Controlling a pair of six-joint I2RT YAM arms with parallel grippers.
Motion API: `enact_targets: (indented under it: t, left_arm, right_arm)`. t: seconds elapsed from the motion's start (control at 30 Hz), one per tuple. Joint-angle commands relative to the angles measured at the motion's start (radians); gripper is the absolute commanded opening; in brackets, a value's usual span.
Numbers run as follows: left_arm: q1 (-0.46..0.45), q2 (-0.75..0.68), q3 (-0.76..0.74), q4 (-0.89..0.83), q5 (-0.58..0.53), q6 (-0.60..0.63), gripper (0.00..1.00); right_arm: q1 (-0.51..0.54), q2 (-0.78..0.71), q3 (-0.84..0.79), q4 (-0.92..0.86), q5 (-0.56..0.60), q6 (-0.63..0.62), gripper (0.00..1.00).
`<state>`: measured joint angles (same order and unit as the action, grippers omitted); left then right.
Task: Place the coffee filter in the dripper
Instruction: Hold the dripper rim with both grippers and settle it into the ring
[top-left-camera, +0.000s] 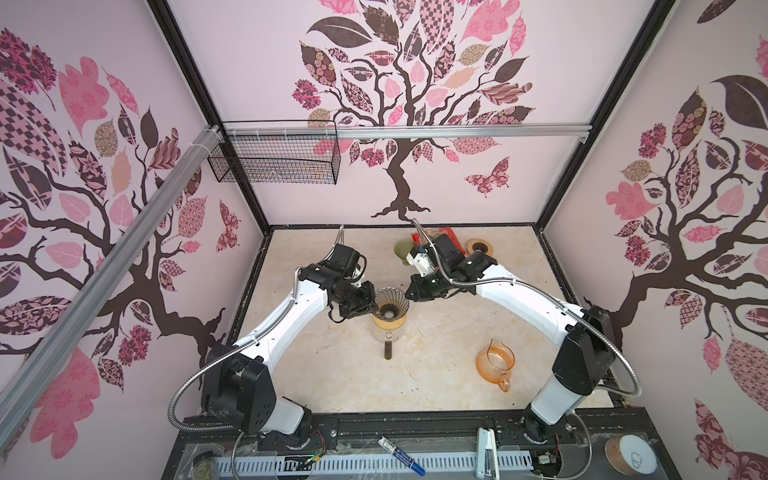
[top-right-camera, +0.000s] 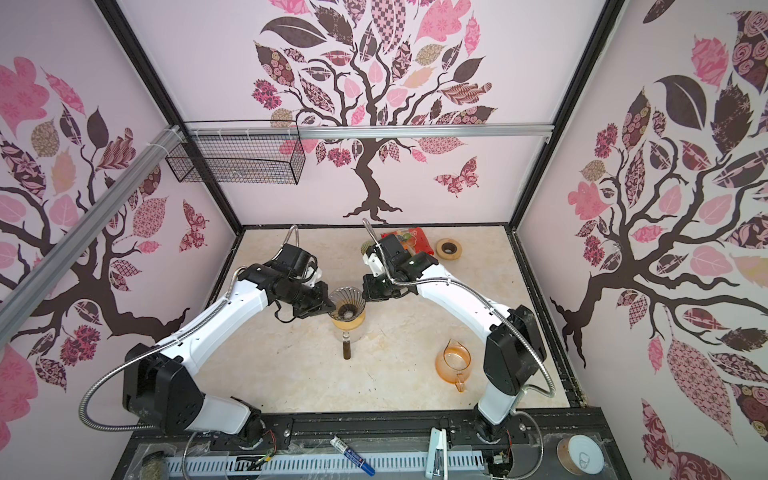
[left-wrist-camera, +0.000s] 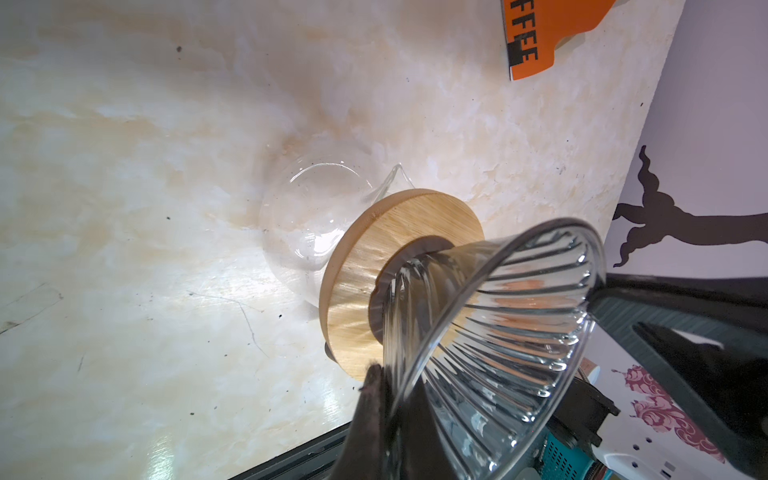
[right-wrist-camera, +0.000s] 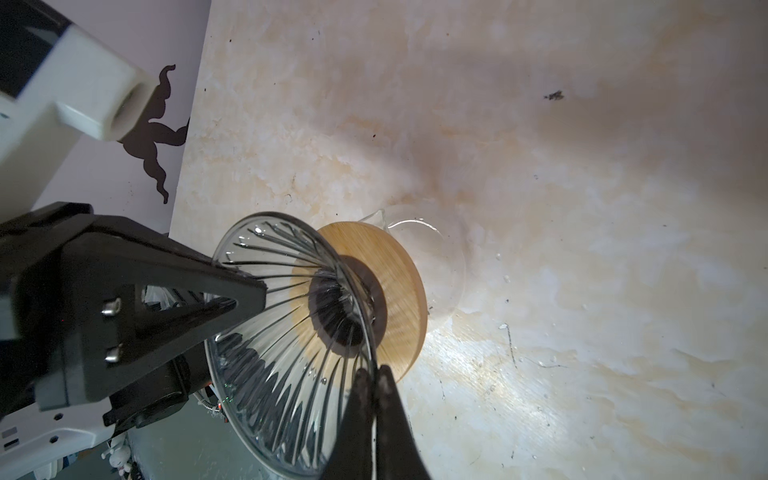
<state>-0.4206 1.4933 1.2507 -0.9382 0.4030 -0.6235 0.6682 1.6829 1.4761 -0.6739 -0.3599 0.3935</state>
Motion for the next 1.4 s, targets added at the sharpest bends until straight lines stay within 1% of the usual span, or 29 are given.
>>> enact_targets:
  t: [0.0, 0.2, 0.4, 0.6, 0.73, 0.9, 1.1, 1.37]
  left_arm:
    - [-0.016, 0.093, -0.029, -0.067, -0.055, 0.004, 0.01]
    - [-0.013, 0.075, -0.001, -0.119, -0.087, 0.024, 0.02]
    - [-0.006, 0.046, 0.012, -0.132, -0.078, 0.020, 0.04]
    - [-0.004, 0.044, 0.079, -0.145, -0.043, -0.002, 0.04]
    - [0.005, 0.035, 0.121, -0.161, -0.050, -0.007, 0.05]
    - [0.014, 0.032, 0.123, -0.165, -0.044, -0.004, 0.06]
    - [0.020, 0.032, 0.126, -0.160, -0.038, -0.007, 0.08]
    - [0.034, 0.028, 0.124, -0.166, -0.035, 0.004, 0.14]
  right_arm:
    - [0.013, 0.008, -0.056, -0.128, 0.005, -0.021, 0.04]
    - [0.015, 0.006, -0.071, -0.113, -0.029, -0.010, 0.04]
    - [0.039, 0.026, -0.036, -0.120, -0.038, -0.018, 0.04]
    - [0.040, 0.016, 0.026, -0.150, 0.028, -0.026, 0.05]
    - [0.040, 0.021, 0.066, -0.168, 0.017, -0.028, 0.05]
    - [0.040, 0.024, 0.068, -0.164, 0.010, -0.025, 0.05]
    - [0.040, 0.035, 0.097, -0.174, 0.030, -0.032, 0.06]
    - [0.040, 0.055, 0.133, -0.191, 0.044, -0.039, 0.07]
